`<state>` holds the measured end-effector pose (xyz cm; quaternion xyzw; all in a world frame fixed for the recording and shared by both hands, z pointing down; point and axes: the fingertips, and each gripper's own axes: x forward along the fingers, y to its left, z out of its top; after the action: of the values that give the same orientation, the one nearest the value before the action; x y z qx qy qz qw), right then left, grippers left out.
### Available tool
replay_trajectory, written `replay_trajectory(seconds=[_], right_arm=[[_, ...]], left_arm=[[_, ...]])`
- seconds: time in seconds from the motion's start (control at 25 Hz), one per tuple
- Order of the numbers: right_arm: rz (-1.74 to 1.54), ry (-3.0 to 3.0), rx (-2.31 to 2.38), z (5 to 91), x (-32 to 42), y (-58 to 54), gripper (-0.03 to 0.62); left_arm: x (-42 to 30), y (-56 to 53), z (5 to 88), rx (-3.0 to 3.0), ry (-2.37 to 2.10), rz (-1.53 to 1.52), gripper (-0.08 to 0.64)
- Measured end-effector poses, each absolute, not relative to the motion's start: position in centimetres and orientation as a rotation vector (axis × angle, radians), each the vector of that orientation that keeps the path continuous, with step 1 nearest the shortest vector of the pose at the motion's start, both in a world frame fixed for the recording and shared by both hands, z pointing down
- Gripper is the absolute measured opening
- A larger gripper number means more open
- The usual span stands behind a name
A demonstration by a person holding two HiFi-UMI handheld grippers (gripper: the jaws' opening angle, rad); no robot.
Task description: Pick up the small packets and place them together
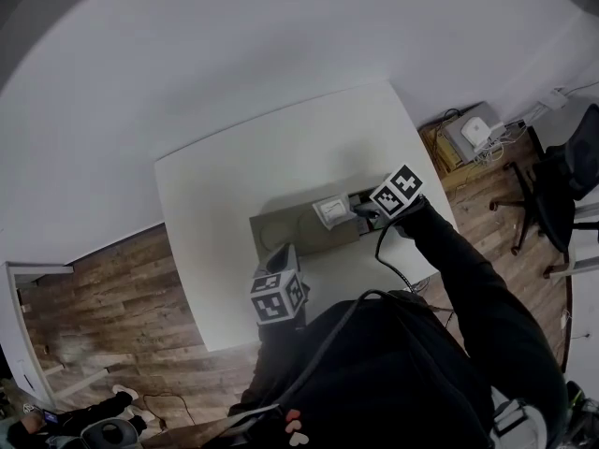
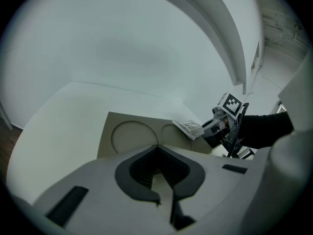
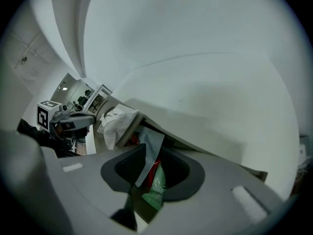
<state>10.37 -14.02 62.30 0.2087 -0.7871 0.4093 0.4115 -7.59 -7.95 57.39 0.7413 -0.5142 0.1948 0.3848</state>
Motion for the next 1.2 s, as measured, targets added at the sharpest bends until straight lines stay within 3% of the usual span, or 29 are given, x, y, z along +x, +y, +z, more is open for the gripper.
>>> replay_trajectory(seconds=[0.2, 1.2], right_arm=[[0.985, -2.009, 0.551, 62.0, 10.7, -14.4, 0.010], [0.971, -2.087, 0.722, 53.9, 17.5, -13.9, 0.002]], left_arm=[[-7.6, -7.9, 57.5, 1.888, -1.312, 0.500, -0.001], [-8.1, -7.4, 57.3, 1.861, -1.347, 0.461, 0.000]])
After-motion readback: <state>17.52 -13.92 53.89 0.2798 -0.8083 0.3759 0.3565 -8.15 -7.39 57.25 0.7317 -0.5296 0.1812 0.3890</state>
